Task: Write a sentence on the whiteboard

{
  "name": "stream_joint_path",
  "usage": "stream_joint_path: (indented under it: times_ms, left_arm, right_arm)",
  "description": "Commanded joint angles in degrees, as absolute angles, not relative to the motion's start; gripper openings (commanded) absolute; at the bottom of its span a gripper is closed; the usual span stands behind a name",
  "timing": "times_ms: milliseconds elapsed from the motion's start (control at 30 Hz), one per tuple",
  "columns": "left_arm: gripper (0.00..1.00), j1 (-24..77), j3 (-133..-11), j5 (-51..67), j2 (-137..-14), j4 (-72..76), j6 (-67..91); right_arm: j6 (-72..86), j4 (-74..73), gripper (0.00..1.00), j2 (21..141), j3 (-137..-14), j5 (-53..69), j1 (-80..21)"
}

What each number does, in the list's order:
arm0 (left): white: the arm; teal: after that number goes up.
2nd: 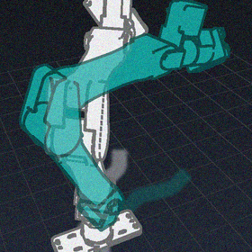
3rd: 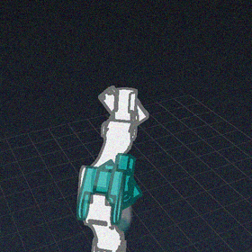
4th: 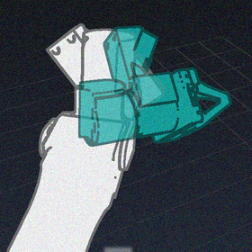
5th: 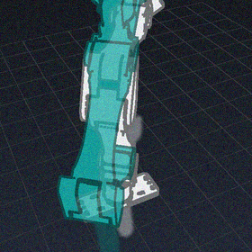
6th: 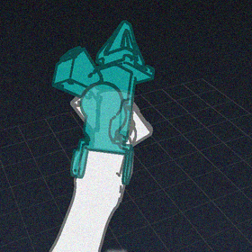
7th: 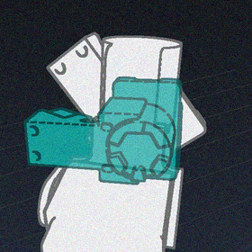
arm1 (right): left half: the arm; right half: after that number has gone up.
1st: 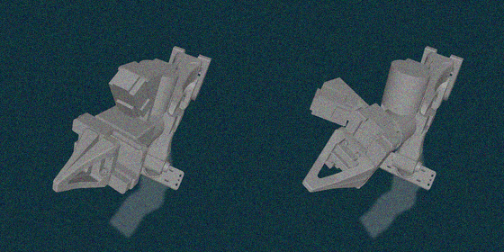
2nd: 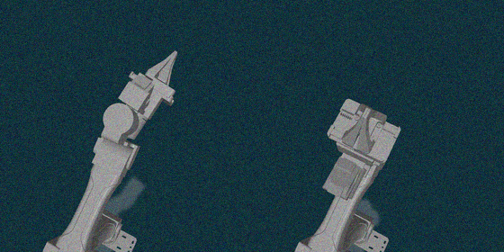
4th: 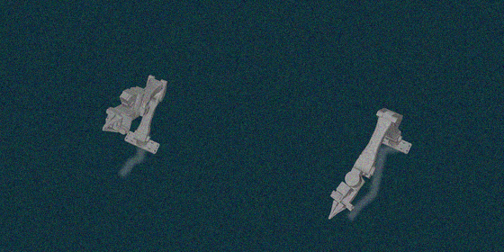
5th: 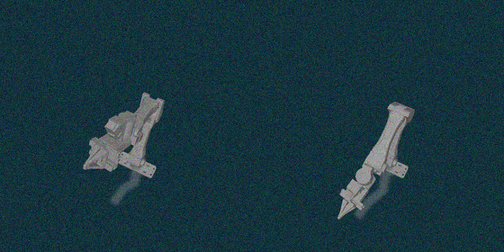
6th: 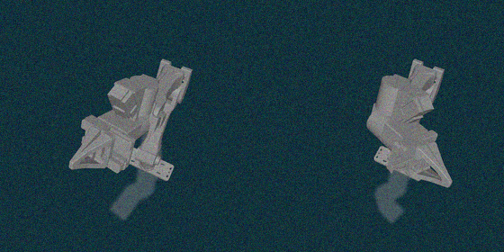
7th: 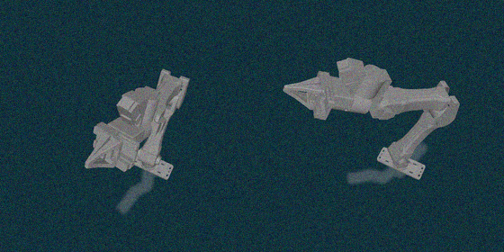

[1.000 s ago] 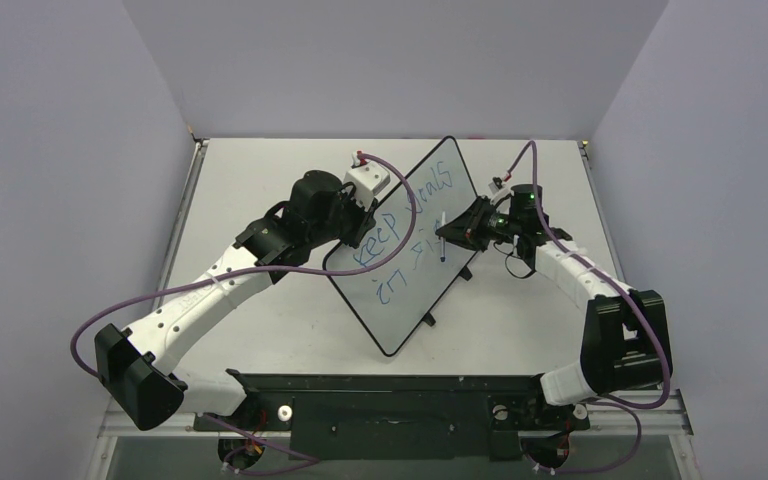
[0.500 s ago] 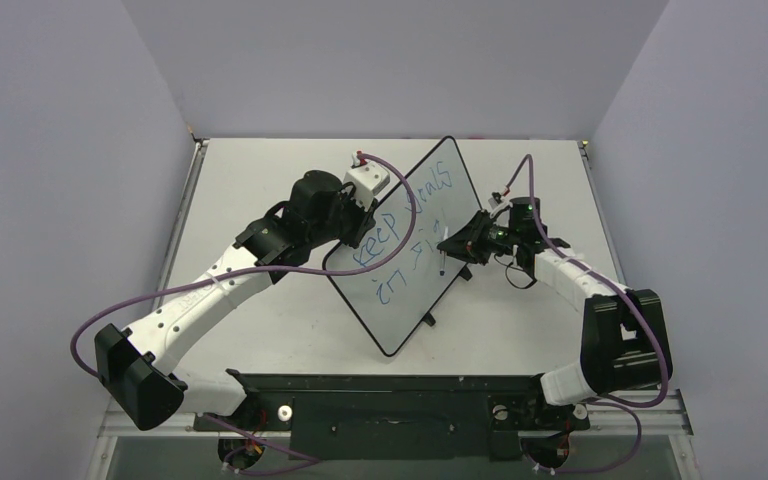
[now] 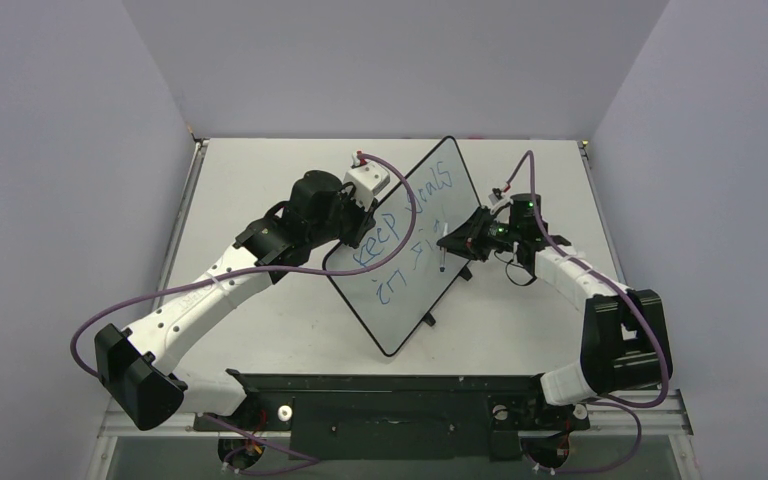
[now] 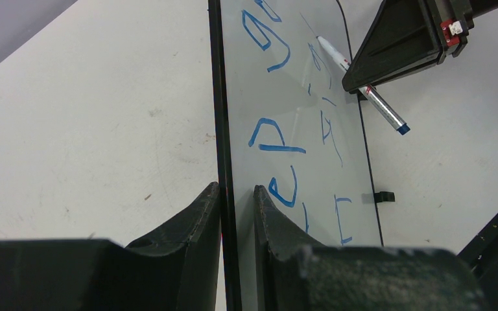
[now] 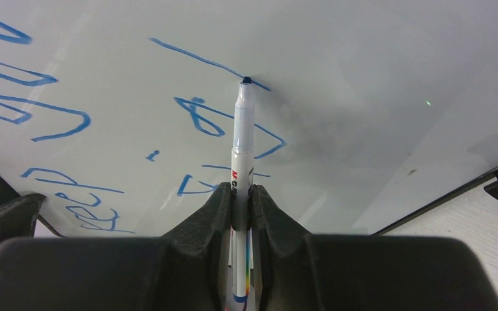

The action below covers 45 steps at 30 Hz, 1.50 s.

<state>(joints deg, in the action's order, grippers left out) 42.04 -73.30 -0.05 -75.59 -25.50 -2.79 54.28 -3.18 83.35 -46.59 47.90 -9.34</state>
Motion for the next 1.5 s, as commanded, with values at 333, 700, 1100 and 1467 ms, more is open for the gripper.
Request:
stream_joint_path:
  times_ms: [333,700,1100,1467]
  left_arm:
    - [0.0,44.1,-71.8,3.6,-75.8,-31.4,-4.7]
    - [0.0,44.0,-71.8,3.6,-75.7,-31.4,-4.7]
    - [0.0,44.0,-71.8,3.6,-75.7,-31.4,-4.6]
    - [0.0,44.3,-71.8,3.6,-75.4,-31.3,-4.7]
  right_arm:
    - [54.2,-1.4,0.0,84.4,-53.5,48.3,-9.4]
    - [54.5,-0.6,0.0,87.0,-54.7,48.2,-8.6]
    - [54.8,0.3,0.0,86.9,-52.4,48.5,-8.1]
    - [54.2,2.4,0.0,85.0,-46.1,48.6,-8.1]
